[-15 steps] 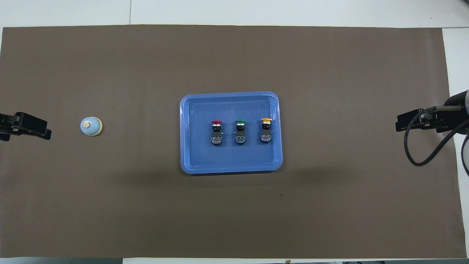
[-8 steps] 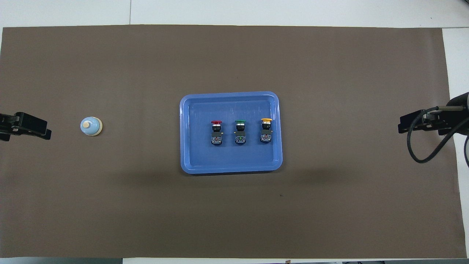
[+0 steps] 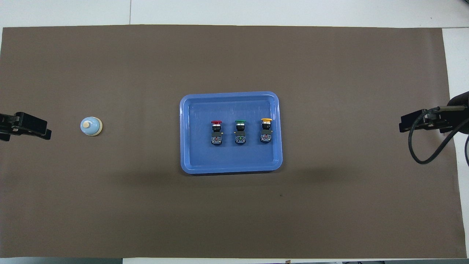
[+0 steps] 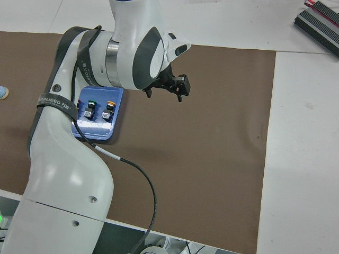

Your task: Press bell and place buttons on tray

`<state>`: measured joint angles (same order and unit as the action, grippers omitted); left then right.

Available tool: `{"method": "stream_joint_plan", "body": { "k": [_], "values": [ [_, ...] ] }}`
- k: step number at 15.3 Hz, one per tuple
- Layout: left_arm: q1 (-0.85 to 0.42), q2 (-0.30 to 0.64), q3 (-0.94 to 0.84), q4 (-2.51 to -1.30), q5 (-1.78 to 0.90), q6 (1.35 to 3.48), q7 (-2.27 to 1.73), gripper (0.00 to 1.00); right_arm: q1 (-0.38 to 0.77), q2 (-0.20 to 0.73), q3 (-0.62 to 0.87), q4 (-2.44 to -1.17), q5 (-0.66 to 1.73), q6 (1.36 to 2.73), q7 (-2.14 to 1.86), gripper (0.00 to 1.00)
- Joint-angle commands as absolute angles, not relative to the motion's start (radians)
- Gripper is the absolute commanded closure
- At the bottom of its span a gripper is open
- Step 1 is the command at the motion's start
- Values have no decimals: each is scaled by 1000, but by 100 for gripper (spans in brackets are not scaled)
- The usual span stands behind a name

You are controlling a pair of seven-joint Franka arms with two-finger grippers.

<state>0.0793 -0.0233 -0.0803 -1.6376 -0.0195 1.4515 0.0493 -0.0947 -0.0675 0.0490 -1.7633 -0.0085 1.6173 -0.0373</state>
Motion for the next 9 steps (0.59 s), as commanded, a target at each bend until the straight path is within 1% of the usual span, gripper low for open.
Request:
{"method": "stream_joint_plan", "body": {
  "k": [1, 2, 3, 4, 5, 6, 7, 9],
  "values": [
    [71, -28, -74, -1628, -11, 1436, 48, 0, -114, -71, 63, -1764, -31, 1626, -92, 0],
    [69, -29, -74, -1628, -11, 1425, 25, 0, -114, -71, 63, -1763, -31, 1626, -89, 0],
    [66, -31, -75, -1635, -11, 1436, -16, 19, -114, -71, 63, -1764, -29, 1625, -83, 0],
    [67, -29, -74, -1640, -11, 1457, -40, 57, -114, -72, 63, -1764, -29, 1623, -83, 0],
    [81, -32, -74, -1660, -11, 1518, -46, 83, -114, -71, 63, -1764, -29, 1623, -83, 0],
    [93, -61, -69, -1721, -12, 1584, -46, 100, -114, -72, 63, -1764, -29, 1623, -83, 0],
    [119, -84, -69, -1786, -11, 1641, -37, 100, -114, -71, 63, -1764, -29, 1623, -83, 0],
    [135, -101, -68, -1868, -11, 1710, -34, 100, -112, -72, 63, -1764, -29, 1623, -81, 0]
  ]
}}
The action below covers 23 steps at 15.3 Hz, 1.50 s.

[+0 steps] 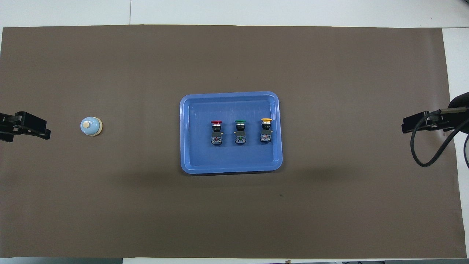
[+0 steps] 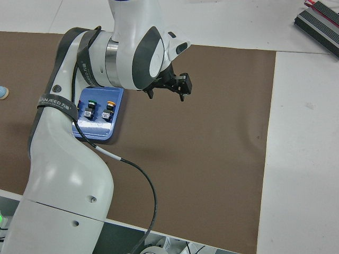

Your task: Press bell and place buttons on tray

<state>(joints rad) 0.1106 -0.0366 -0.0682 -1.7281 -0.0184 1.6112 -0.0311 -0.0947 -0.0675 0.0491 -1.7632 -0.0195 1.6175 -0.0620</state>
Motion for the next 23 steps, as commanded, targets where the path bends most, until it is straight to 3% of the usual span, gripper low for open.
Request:
{"method": "stream_joint_plan", "body": {
  "k": [1, 4, 7, 14, 23],
  "values": [
    [137, -101, -67, -1906, -11, 1750, -25, 100, -110, -74, 64, -1764, -29, 1623, -81, 0],
    [178, -72, -69, -1991, -11, 1880, 32, 100, -110, -74, 64, -1764, -29, 1623, -80, 0],
    [167, 38, -69, -2005, -11, 1991, 32, 100, -110, -74, 64, -1764, -29, 1623, -80, 0],
    [153, 135, -71, -2063, -11, 2213, 31, 100, -109, -78, 64, -1766, -28, 1608, -86, 0],
    [117, 164, -69, -2075, -11, 2276, 26, 100, -109, -78, 64, -1766, -28, 1608, -86, 0]
  ]
}}
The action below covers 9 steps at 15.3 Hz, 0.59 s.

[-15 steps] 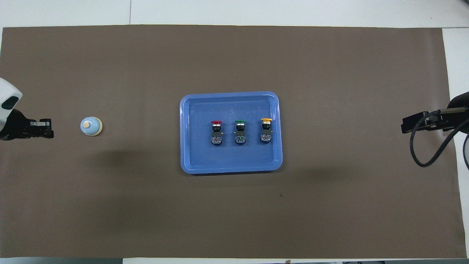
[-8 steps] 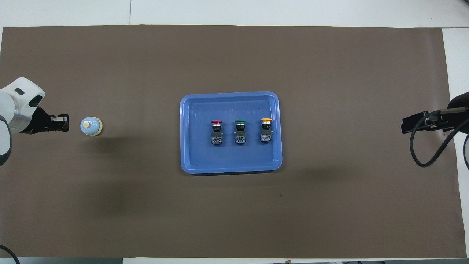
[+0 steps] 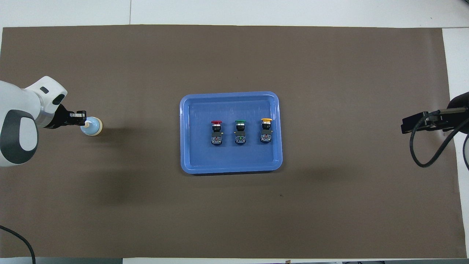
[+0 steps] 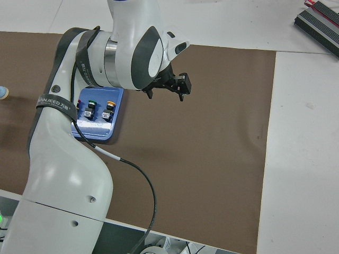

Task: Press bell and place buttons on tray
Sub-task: 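Lower the left gripper onto the bell and press it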

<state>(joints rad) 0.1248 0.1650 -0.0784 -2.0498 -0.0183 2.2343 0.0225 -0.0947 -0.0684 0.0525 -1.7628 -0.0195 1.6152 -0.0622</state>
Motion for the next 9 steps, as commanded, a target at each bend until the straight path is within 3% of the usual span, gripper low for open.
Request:
{"method": "stream_joint_plan", "body": {
  "k": [1, 6, 9],
  "values": [
    [117, 166, -69, -2085, -11, 2286, 26, 100, -110, -78, 64, -1766, -28, 1608, -86, 0],
    [117, 196, -69, -2117, -11, 2321, 26, 100, -109, -78, 64, -1766, -28, 1608, -86, 0],
    [121, 204, -69, -2012, -11, 2194, 29, 100, -109, -78, 64, -1766, -28, 1608, -86, 0]
  ]
}}
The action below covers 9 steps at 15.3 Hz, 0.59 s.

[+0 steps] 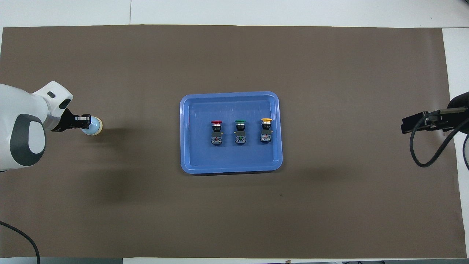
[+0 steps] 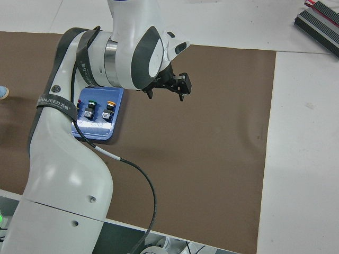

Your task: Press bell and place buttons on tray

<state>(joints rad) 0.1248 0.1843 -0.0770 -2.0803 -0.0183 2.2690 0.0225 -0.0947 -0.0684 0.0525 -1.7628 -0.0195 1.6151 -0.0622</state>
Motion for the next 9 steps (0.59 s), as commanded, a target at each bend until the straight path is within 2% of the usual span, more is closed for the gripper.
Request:
{"method": "stream_joint_plan", "body": {
  "k": [1, 2, 4, 6, 9],
  "values": [
    [121, 201, -69, -1967, -11, 2128, 28, 100, -109, -78, 64, -1766, -28, 1608, -86, 0],
    [121, 195, -68, -1918, -11, 2052, 28, 90, -109, -78, 64, -1766, -28, 1608, -86, 0],
    [123, 177, -69, -1830, -11, 1895, 29, 57, -109, -78, 64, -1766, -28, 1608, -86, 0],
    [117, 140, -69, -1810, -11, 1821, 20, 0, -109, -78, 64, -1766, -28, 1608, -86, 0],
    [115, 37, -75, -1816, -11, 1757, 23, 0, -109, -78, 64, -1766, -28, 1608, -86, 0]
  ]
}}
